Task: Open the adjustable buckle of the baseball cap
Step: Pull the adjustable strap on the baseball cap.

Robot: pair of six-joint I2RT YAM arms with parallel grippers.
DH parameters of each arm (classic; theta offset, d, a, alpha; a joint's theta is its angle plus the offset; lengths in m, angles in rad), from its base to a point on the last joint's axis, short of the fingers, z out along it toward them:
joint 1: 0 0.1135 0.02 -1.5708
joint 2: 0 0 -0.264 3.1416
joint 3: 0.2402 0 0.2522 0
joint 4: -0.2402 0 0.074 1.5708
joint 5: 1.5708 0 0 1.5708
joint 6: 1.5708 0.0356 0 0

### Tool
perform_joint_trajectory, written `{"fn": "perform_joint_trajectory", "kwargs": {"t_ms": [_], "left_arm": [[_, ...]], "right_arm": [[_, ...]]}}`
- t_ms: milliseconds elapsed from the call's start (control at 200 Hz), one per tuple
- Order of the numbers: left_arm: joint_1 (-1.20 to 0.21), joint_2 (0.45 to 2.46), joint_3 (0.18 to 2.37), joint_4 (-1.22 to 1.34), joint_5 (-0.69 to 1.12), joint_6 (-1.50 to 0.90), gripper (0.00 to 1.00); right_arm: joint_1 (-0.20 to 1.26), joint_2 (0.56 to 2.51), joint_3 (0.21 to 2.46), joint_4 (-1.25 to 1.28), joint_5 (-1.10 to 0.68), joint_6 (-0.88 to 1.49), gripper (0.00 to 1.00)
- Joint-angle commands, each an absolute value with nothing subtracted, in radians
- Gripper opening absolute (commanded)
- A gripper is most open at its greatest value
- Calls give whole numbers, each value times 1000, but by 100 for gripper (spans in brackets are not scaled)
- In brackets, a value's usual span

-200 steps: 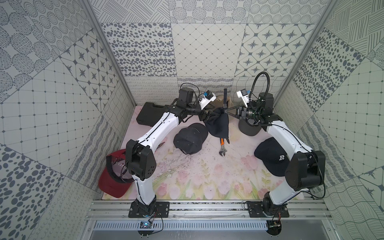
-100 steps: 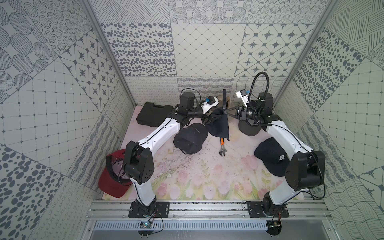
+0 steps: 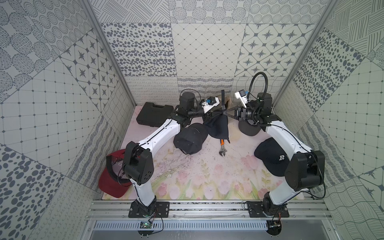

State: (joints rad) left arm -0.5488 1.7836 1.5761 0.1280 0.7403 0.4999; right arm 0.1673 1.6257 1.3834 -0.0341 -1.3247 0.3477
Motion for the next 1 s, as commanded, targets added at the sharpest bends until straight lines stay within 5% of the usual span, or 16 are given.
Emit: {"fn": "perform_joint_trajectory", "kwargs": {"t_ms": [0, 630, 875, 995], "left_arm": [[-552, 1777, 1587, 190, 719, 540, 44], [-568, 1809, 1612, 168, 794, 526, 33], [-569, 1816, 1595, 261, 782, 399, 5], [-568, 1811, 1585, 304, 717, 294, 0]], "right_arm": [[173, 1597, 1382, 10, -1351, 345, 0], [186, 1599, 1355, 118, -1318, 424, 0], [187, 1591, 1332, 148, -1283, 455, 0], [187, 1588, 1321, 153, -1239, 472, 0]]}}
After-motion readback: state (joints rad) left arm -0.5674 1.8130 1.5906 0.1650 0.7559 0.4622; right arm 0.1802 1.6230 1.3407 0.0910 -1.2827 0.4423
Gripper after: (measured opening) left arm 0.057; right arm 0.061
